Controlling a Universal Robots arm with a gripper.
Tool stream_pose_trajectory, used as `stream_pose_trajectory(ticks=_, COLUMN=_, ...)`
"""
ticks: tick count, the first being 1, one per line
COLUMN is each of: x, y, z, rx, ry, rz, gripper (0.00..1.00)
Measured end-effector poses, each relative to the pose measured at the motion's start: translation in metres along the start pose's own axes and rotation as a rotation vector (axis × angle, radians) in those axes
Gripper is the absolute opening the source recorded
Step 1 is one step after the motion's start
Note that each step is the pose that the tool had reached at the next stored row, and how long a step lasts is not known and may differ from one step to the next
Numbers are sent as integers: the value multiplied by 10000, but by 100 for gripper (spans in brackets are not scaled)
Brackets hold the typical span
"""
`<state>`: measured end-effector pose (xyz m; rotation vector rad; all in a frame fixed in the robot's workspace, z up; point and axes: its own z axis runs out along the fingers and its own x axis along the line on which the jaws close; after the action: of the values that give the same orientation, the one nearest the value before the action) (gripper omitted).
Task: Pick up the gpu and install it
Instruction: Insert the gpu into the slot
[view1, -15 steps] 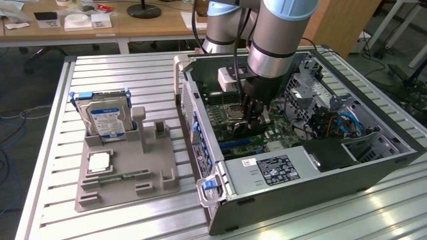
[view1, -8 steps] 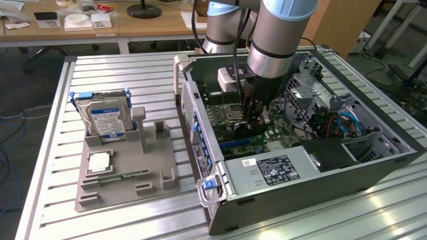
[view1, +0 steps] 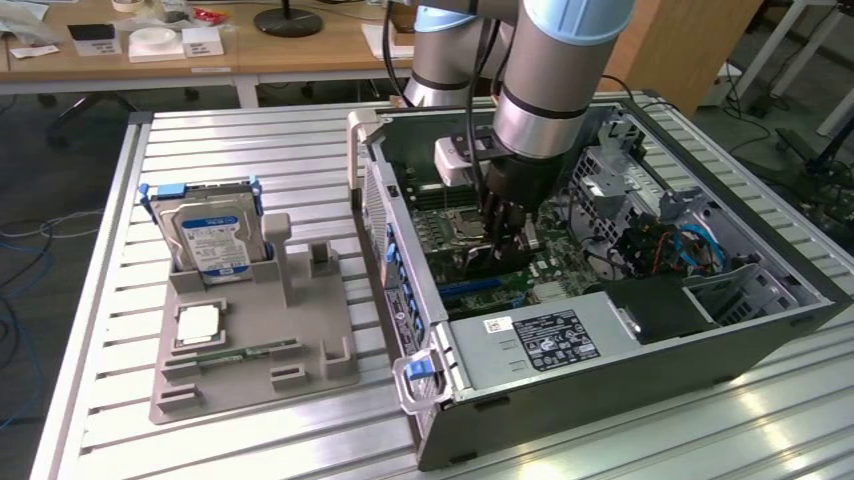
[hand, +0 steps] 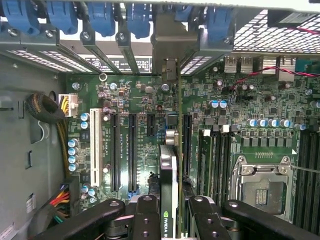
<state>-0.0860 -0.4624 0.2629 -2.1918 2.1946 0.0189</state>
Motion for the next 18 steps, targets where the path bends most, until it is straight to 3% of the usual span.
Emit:
stream_pose_trajectory(ticks=2, x=0, y=0, z=1, rx=9, ry=43, rz=-18, gripper=27)
stream_pose_trajectory(ticks=7, x=-2, y=3, z=4, rx=32, ry=72, rz=-47, gripper=27)
stream_pose_trajectory(ticks=10, x=-4, y=17, z=6, rx=131, ry=73, rz=-65, gripper=27)
stream_pose_trajectory(ticks=13, x=-5, y=25, z=7, rx=191, ry=71, rz=-70, gripper=27)
stream_pose_trajectory(ticks=18, x=-8, y=26, z=17, rx=212, ry=71, rz=-71, gripper=27)
